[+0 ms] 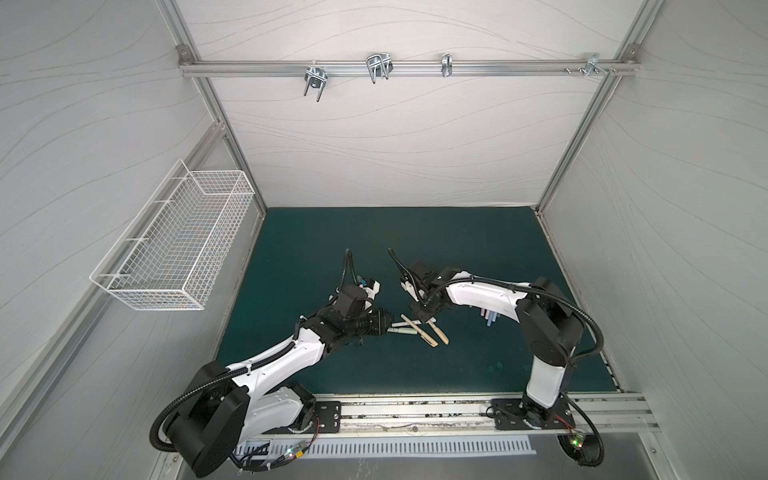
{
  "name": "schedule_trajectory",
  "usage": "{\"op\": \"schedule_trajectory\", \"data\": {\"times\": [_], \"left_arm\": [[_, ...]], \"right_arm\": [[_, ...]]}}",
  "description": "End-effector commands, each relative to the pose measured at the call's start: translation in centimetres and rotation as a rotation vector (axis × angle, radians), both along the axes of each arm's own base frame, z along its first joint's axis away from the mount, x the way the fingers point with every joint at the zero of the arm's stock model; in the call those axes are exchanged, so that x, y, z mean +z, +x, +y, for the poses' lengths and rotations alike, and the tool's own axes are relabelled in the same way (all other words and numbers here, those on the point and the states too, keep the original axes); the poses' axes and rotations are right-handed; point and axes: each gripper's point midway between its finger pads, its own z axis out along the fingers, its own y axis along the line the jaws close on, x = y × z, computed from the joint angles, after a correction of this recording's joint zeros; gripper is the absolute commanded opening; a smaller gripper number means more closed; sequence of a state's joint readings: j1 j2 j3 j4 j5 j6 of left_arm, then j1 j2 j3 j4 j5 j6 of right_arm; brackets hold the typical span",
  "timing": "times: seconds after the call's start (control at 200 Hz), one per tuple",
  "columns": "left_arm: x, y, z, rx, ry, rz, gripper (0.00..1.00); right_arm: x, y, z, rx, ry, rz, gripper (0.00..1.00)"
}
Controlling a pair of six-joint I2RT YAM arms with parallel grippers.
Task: Open the pen caps
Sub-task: 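Grasp a beige pen by its end with the right gripper, then lift the beige pen upright with right toward the left gripper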
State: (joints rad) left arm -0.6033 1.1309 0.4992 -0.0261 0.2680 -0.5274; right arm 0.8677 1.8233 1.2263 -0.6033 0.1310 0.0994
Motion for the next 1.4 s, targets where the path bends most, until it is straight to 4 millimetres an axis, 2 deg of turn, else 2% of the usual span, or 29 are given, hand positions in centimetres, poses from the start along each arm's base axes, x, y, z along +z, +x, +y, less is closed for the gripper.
{"op": "schedule_trajectory", "data": {"times": [0.0,0.08,0.24,0.38,0.465,0.585,0.705,0.82,0.97,1.16,1.395], "left_arm": [[3.2,1.3,-0.9,0.012,-0.066,-0.079,0.44],[5.0,1.7,-1.3,0.024,-0.122,-0.103,0.44],[10.6,2.2,-2.1,0.020,-0.231,-0.192,0.45],[14.6,3.0,-2.4,0.051,-0.313,-0.278,0.46],[16.6,3.2,-3.3,0.023,-0.356,-0.337,0.46],[18.4,2.8,-5.1,-0.057,-0.406,-0.415,0.47],[19.4,1.9,-6.8,-0.148,-0.469,-0.504,0.48],[18.7,0.7,-8.4,-0.246,-0.507,-0.550,0.49],[17.0,0.0,-9.6,-0.293,-0.494,-0.539,0.50],[16.0,-1.0,-10.7,-0.347,-0.458,-0.537,0.53],[14.8,-0.9,-11.6,-0.352,-0.423,-0.508,0.55]], "right_arm": [[3.8,0.4,-0.5,-0.003,0.027,-0.086,0.06],[6.3,0.8,-0.9,-0.033,0.075,-0.121,0.05],[12.0,1.7,-2.1,-0.122,0.260,-0.179,0.05],[17.3,2.1,-3.7,-0.222,0.583,-0.144,0.03],[20.6,2.3,-5.3,-0.273,0.823,-0.096,0.02],[23.5,2.3,-7.6,-0.308,1.028,-0.066,0.00],[24.3,2.2,-9.0,-0.350,1.138,-0.075,0.00],[24.4,2.3,-9.5,-0.380,1.229,-0.077,0.00],[24.2,2.3,-9.2,-0.380,1.318,-0.068,0.00],[23.7,2.6,-9.2,-0.412,1.359,-0.104,0.00],[23.5,2.0,-8.1,-0.482,1.373,-0.164,0.00]]}}
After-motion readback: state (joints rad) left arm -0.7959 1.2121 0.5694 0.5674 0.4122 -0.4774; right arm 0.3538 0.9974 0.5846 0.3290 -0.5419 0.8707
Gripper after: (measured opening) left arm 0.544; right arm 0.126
